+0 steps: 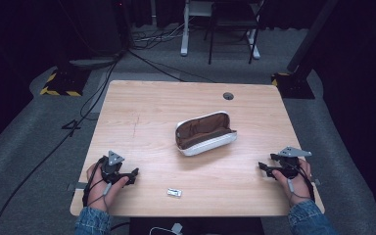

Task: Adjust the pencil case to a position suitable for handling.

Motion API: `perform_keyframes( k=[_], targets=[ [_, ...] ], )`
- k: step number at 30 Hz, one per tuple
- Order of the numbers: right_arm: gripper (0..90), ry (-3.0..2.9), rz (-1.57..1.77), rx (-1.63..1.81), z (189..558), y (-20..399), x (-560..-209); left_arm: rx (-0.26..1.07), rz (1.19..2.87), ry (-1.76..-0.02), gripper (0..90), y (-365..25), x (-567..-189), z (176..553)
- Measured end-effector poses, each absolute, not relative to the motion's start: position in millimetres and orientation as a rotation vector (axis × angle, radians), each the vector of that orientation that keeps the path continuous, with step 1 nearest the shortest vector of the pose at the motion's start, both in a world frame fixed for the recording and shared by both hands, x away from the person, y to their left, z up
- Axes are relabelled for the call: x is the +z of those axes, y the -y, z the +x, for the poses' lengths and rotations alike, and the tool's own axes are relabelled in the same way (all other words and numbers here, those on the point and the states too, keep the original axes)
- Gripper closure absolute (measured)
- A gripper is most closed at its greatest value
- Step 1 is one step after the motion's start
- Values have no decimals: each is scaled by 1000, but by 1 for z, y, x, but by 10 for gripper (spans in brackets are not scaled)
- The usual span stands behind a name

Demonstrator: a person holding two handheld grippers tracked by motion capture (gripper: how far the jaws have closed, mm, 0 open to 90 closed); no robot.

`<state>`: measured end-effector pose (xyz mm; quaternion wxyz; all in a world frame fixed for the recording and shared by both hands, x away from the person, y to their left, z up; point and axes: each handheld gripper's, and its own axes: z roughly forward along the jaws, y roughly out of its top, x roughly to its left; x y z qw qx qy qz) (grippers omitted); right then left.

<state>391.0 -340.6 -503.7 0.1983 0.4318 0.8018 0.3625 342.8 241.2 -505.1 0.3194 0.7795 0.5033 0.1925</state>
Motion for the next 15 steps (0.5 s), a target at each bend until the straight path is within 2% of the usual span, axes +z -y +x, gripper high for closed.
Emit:
perform_keyframes(
  k=[15],
  targets=[
    [305,-2245,1208,1014,391,340,-504,501,2047,-1317,160,-244,-505,332]
  ],
)
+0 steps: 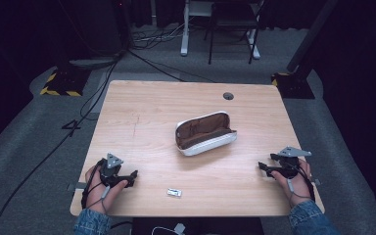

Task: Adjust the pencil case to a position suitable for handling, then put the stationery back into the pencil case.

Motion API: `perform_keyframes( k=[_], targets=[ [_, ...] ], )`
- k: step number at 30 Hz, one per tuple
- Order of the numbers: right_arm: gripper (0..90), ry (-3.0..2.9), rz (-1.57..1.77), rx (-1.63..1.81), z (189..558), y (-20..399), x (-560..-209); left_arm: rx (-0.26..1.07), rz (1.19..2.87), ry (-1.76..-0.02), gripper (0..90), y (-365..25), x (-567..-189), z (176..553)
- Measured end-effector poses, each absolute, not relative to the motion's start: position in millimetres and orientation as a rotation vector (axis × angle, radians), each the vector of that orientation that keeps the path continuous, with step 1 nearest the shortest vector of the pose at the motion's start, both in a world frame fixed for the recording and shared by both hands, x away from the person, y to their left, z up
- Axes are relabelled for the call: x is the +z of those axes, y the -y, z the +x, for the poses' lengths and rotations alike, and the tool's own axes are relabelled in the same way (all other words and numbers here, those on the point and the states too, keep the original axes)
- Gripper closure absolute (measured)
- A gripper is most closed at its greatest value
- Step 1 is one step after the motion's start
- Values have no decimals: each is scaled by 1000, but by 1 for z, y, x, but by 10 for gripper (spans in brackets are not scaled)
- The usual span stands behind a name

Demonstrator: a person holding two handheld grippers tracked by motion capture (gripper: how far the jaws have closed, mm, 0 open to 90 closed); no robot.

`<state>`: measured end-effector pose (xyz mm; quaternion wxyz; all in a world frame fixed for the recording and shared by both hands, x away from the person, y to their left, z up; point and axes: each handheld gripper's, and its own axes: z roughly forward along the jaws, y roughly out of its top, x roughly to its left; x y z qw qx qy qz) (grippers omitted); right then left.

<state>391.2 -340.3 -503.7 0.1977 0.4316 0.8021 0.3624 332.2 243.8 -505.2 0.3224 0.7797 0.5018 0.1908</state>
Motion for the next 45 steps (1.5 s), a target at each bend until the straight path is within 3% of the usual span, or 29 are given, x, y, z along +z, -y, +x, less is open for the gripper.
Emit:
perform_keyframes(
  k=[24,45],
  targets=[
    [330,-2239,1216,1047,384,336,-503,488,2062,-1293,146,-236,-505,343],
    [383,-2275,1082,1215,354,297,-458,485,2062,-1291,142,-236,-505,344]
  ],
)
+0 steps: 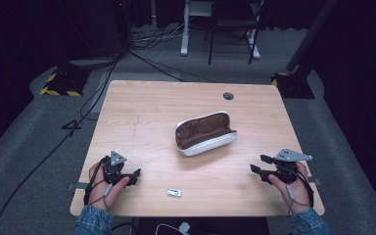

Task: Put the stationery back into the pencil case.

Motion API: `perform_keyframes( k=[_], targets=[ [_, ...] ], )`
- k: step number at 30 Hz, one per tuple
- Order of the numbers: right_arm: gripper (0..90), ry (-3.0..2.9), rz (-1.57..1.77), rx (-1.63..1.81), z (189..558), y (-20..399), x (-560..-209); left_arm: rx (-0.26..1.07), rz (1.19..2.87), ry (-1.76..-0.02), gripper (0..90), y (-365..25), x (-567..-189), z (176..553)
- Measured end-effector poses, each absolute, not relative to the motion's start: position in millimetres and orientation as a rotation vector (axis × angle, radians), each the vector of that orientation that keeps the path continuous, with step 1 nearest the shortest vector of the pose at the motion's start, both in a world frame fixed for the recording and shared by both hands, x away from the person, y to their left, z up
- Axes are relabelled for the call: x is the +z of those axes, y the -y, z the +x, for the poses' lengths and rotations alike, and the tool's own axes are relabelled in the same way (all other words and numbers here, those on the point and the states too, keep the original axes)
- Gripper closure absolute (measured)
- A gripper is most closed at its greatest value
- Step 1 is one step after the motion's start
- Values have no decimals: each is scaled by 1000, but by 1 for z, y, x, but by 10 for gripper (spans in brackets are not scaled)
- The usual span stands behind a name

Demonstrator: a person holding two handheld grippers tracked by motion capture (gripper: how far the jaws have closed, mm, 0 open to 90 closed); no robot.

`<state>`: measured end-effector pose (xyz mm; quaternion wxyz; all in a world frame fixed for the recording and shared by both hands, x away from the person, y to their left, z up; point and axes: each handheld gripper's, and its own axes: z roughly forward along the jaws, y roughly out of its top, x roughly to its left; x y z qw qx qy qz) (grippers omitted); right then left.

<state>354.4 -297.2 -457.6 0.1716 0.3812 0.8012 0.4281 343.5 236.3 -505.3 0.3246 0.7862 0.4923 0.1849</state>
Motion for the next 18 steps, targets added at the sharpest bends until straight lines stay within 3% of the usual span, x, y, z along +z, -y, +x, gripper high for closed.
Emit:
perform_keyframes(
  k=[18],
  targets=[
    [382,-2416,869,1310,328,233,-437,484,2067,-1291,139,-236,-505,345]
  ],
)
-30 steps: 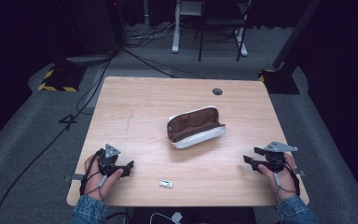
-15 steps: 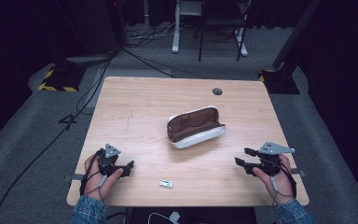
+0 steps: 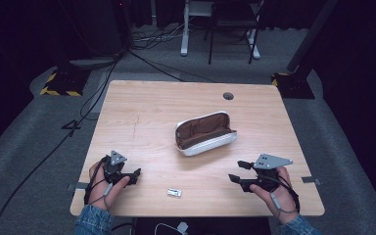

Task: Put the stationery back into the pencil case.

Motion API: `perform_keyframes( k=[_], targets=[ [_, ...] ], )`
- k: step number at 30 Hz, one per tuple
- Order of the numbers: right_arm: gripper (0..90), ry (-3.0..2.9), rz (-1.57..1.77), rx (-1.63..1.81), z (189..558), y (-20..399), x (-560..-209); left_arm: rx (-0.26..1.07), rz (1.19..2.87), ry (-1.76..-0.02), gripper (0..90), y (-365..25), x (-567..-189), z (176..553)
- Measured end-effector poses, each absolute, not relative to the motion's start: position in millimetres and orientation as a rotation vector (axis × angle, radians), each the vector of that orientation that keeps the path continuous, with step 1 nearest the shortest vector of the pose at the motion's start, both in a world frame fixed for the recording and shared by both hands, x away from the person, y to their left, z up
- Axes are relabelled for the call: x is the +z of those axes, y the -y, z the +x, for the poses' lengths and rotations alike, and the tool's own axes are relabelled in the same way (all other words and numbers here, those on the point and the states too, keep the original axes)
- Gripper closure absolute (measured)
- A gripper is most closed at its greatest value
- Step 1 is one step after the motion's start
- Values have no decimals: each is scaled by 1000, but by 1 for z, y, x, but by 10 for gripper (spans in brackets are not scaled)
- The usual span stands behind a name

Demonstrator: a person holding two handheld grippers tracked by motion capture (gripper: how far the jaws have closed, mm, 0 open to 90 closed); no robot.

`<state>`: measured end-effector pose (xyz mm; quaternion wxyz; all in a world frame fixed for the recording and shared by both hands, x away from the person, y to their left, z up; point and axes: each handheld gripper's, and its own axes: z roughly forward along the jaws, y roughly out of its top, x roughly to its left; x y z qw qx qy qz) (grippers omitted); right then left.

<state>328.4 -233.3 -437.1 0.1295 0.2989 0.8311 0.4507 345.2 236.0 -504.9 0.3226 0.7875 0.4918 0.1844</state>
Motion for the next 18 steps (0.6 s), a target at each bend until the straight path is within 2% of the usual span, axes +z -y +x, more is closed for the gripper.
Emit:
perform_keyframes(
  k=[18],
  targets=[
    [394,-2589,689,1337,321,161,-444,479,2073,-1286,116,-235,-505,347]
  ],
)
